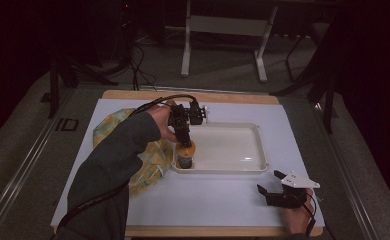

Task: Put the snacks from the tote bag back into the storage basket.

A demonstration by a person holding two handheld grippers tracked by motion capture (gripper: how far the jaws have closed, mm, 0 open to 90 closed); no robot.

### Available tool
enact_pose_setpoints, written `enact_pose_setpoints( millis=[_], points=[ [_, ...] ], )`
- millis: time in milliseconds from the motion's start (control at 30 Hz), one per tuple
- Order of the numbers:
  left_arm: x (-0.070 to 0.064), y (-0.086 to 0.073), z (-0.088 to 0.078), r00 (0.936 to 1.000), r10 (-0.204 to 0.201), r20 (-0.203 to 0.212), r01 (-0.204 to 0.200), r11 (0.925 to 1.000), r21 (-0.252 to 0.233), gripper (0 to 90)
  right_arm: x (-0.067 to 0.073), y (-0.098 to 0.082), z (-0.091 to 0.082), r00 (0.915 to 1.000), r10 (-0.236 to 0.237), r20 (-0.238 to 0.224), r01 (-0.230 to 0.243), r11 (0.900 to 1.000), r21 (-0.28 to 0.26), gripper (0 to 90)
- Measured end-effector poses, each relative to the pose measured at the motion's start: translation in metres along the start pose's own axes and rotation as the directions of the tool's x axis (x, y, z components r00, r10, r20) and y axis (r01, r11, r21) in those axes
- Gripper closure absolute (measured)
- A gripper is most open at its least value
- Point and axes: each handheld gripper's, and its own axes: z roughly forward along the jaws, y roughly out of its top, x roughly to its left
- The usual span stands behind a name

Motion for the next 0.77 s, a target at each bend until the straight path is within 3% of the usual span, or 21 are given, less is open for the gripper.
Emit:
enact_pose_setpoints(
  millis=[300,433,600,767],
  points=[
    [-0.006,0.004,-0.002,0.9997,0.021,-0.01,-0.022,0.9992,-0.033,41.6,0.0,0.0,0.0,1.0,-0.001,0.0,0.001,1.0,0.0,14.6],
    [-0.009,0.007,-0.005,0.9992,0.041,0.0,-0.041,0.9958,-0.082,41.7,0.0,0.0,0.0,1.0,0.001,0.0,-0.001,1.0,-0.002,14.6],
    [-0.014,0.01,-0.005,0.9979,0.064,0.005,-0.064,0.9944,-0.085,41.6,0.0,0.0,0.0,1.0,0.0,0.002,0.0,1.0,-0.005,14.6],
    [-0.021,0.011,-0.005,0.9965,0.083,0.005,-0.082,0.9884,-0.128,41.7,0.0,0.0,0.0,1.0,0.001,0.002,-0.001,1.0,-0.004,14.6]
  ],
)
